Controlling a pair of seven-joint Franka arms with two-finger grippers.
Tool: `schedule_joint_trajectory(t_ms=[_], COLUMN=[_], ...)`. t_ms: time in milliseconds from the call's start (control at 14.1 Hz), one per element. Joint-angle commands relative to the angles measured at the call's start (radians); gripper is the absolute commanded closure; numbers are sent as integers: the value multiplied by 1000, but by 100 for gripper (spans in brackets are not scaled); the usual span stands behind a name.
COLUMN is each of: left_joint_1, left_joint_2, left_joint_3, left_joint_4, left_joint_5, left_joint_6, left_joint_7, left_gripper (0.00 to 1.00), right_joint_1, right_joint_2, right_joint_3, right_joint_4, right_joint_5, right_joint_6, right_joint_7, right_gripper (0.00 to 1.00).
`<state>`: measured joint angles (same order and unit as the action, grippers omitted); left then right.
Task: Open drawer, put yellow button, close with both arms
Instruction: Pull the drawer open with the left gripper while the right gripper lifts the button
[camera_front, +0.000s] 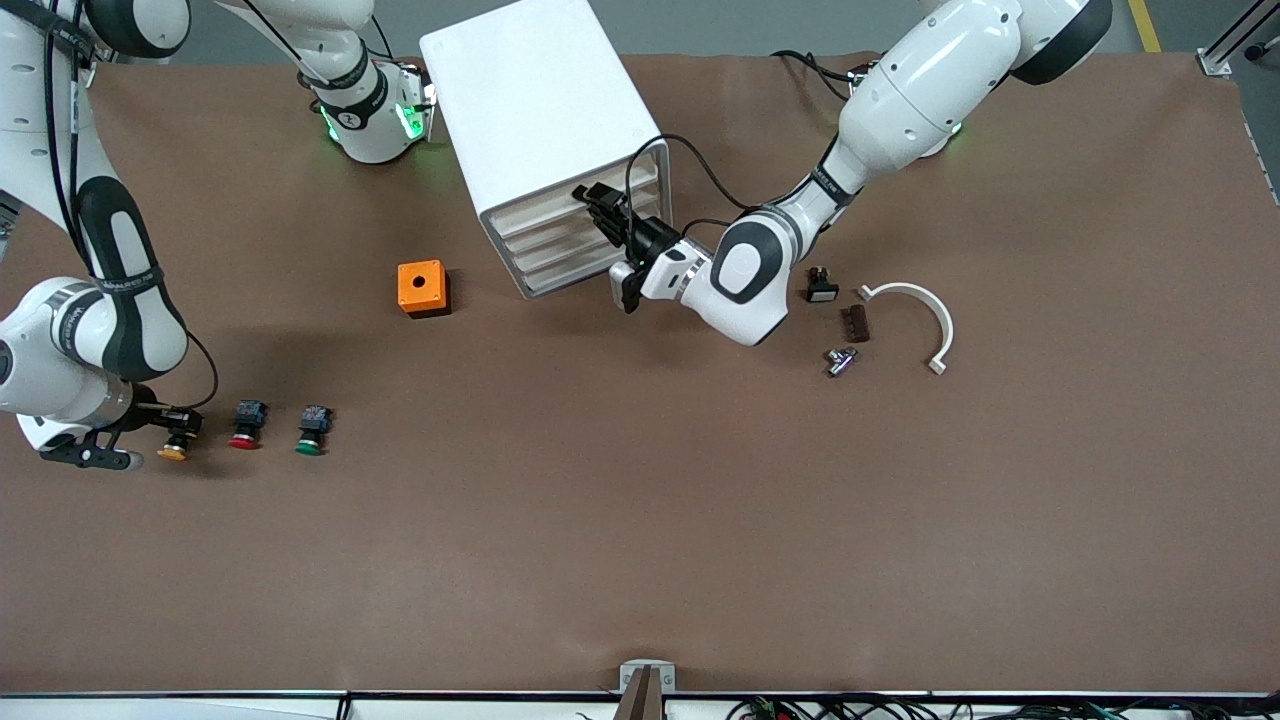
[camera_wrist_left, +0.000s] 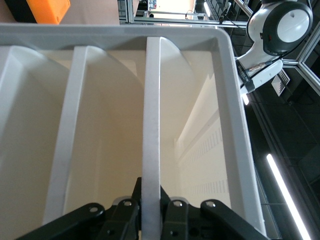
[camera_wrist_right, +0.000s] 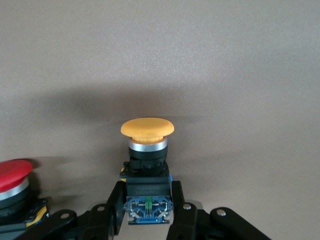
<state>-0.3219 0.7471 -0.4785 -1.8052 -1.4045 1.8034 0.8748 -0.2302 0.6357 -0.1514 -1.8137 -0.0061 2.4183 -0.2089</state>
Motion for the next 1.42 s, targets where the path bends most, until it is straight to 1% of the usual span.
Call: schedule_joint_trajectory(t_ms=[0, 212, 354, 496, 638, 779, 850, 921, 992, 1062, 1133, 1204, 1346], left_joint_1=[7, 9, 15, 14, 11, 14, 14, 14, 12, 14, 14, 17, 30], left_joint_2=[-8, -6, -11, -8, -6, -8, -9, -12, -15, -37, -49, -58, -93], left_joint_3=[53, 102, 135, 159, 211, 219, 219, 219, 219, 221, 219, 219, 219], left_joint_4=[29, 53, 72, 95, 124, 129, 127, 124, 122, 122, 133, 164, 199], left_joint_5=[-13, -10, -10, -10, 10, 19, 21, 33, 36, 59, 128, 189, 275], left_joint_6=[40, 40, 37, 37, 33, 33, 33, 33, 33, 33, 33, 28, -7], left_joint_7=[-3, -3, -11, -13, -16, -14, -14, -19, -60, -145, -237, -338, -555], left_gripper=[98, 97, 96, 96, 96, 96, 92, 77, 13, 0, 0, 0, 0], right_joint_1=[-20, -11, -8, 14, 35, 58, 69, 95, 121, 147, 181, 215, 279], right_joint_2=[2, -19, -59, -111, -171, -226, -247, -275, -306, -336, -365, -387, -422], right_joint_3=[18, 18, 19, 19, 19, 18, 19, 18, 18, 18, 18, 18, 18], right_joint_4=[16, 20, 30, 43, 68, 99, 111, 125, 134, 143, 155, 169, 192], right_joint_5=[12, 12, 12, 12, 12, 12, 11, 11, 11, 9, 9, 6, 6], right_joint_6=[-8, -30, -85, -183, -301, -422, -476, -534, -591, -646, -698, -747, -833], right_joint_7=[-27, -29, -27, -20, -15, 12, 49, 98, 152, 207, 265, 325, 446], right_gripper=[76, 76, 76, 76, 76, 76, 76, 76, 76, 76, 76, 76, 76])
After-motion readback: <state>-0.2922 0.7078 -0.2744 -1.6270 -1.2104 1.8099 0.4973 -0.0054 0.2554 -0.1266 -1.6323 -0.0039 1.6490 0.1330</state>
